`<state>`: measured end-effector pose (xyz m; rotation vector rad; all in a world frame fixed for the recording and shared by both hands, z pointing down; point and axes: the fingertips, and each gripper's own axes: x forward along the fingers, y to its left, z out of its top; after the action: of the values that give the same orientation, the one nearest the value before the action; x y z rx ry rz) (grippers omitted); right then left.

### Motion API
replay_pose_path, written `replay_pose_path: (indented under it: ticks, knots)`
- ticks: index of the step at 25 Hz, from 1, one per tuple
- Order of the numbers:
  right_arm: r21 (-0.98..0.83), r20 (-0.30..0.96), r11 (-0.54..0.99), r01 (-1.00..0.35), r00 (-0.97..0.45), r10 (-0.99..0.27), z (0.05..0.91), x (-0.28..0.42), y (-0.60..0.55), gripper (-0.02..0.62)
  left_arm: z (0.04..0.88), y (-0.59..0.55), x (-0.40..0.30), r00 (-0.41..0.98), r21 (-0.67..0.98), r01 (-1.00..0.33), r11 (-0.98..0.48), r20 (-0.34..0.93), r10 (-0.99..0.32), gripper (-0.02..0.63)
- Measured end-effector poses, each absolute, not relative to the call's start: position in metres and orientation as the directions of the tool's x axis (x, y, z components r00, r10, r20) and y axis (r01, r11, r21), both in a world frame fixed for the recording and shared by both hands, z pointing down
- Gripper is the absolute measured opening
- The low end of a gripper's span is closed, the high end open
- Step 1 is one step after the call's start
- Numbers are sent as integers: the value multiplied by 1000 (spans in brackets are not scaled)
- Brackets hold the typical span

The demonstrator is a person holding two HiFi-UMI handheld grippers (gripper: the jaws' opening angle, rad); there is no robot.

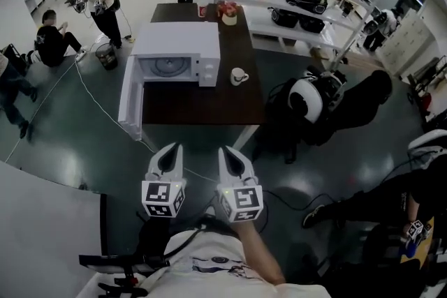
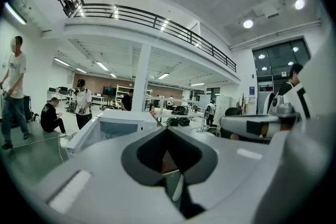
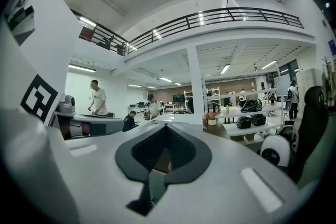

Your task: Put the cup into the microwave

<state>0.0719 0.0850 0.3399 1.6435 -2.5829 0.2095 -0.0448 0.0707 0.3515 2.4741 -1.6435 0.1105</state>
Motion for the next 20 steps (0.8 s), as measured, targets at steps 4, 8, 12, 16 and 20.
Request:
replay_pose_path:
  ticks: [4, 8, 12, 16, 20]
  knots:
    - [-95, 141, 423, -901, -433, -890, 346, 90, 64, 0, 357, 51, -27, 384, 97, -923, -373, 170, -907, -2]
    - [-112, 147, 424, -899, -437, -887, 343, 101, 52, 0, 350, 42, -14, 381, 82, -925, -372, 182, -907, -2]
    - [-133, 158, 437, -889, -455, -877, 344, 103, 43, 0, 351, 36, -13, 358, 74, -934, -350, 202, -912, -2]
    - [-139, 168, 454, -880, -473, -865, 345, 100, 36, 0, 353, 29, -15, 342, 82, -940, -332, 216, -914, -2]
    - [-136, 182, 469, -872, -488, -854, 355, 98, 20, 0, 365, 10, -12, 345, 94, -938, -332, 229, -910, -2]
